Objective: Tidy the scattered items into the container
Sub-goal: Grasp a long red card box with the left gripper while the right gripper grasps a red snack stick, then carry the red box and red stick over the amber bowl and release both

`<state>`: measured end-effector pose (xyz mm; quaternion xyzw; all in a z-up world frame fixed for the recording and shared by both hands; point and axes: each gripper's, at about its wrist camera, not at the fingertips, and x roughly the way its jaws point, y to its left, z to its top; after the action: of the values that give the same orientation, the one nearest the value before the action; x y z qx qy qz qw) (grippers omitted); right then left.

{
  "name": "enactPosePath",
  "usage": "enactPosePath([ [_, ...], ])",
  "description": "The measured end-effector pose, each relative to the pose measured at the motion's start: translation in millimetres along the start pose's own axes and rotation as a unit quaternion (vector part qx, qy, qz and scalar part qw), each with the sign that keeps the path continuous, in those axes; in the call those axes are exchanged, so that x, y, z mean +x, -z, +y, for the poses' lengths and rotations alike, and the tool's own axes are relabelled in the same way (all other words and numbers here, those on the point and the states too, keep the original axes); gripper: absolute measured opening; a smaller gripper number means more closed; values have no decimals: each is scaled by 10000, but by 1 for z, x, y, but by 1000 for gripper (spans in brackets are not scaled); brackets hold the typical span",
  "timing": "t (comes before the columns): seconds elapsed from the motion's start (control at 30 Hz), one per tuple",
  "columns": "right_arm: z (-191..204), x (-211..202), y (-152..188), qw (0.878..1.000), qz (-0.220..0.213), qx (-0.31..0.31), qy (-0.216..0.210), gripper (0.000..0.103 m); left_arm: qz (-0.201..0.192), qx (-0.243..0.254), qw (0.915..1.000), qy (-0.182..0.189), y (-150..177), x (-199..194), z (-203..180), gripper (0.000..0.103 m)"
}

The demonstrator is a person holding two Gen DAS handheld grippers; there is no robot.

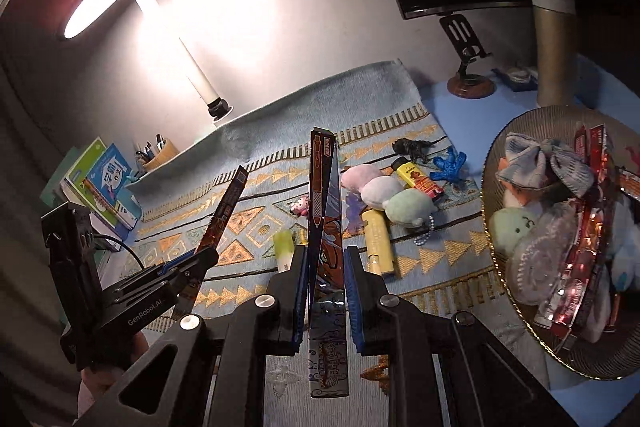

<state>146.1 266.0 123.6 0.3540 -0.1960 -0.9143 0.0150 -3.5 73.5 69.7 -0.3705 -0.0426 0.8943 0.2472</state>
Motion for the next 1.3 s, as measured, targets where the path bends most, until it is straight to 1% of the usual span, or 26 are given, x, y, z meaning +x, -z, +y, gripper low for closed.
enactPosePath([
  [0.07,-10,-23,-1,9997,-193,103,109,17,-115,78,9998,155,-5,-8,-14,15],
  [0.17,-35,-63,-5,9968,-581,308,463,17,-315,297,9985,349,-15,-14,-46,15],
  [0.23,-58,-93,-10,9921,-896,537,699,17,-412,459,9966,551,-22,-16,-69,15],
  [0.37,-109,-146,-18,9772,-1387,1029,1235,17,-412,720,9903,1119,-39,-7,-122,15],
  [0.47,-146,-171,-21,9668,-1514,1458,1456,17,-360,862,9832,1566,-49,6,-160,15],
  [0.53,-167,-179,-19,9616,-1549,1674,1526,17,-278,972,9797,1732,-55,20,-182,15],
  [0.63,-192,-179,-23,9573,-1452,1858,1671,17,-143,1055,9766,1871,-62,43,-208,15],
  [0.7,-203,-173,-27,9592,-1328,1814,1715,17,-11,998,9754,1967,-64,60,-220,15],
  [0.8,-209,-156,-38,9631,-1046,1423,2030,17,127,973,9752,1983,-67,85,-229,15],
  [0.87,-209,-138,-46,9627,-813,1051,2357,17,185,991,9757,1945,-66,100,-234,15],
  [0.93,-208,-120,-52,9626,-613,751,2532,17,289,996,9746,1987,-67,115,-239,15],
  [0.97,-207,-113,-55,9645,-570,619,2505,17,372,986,9729,2059,-67,120,-242,16],
  [1.0,-206,-108,-57,9671,-562,486,2433,17,493,958,9724,2071,-67,128,-244,25],
  [1.03,-204,-103,-58,9685,-573,380,2392,17,638,900,9722,2065,-67,138,-244,32],
  [1.13,-204,-96,-59,9646,-602,343,2544,22,891,582,9696,2203,-66,155,-239,34],
  [1.17,-204,-96,-58,9644,-613,378,2545,30,943,469,9686,2251,-65,157,-236,34],
  [1.23,-207,-100,-56,9662,-660,492,2443,31,973,325,9663,2359,-64,157,-230,34],
  [1.3,-209,-108,-51,9688,-731,595,2294,31,958,301,9665,2362,-64,152,-225,34],
])
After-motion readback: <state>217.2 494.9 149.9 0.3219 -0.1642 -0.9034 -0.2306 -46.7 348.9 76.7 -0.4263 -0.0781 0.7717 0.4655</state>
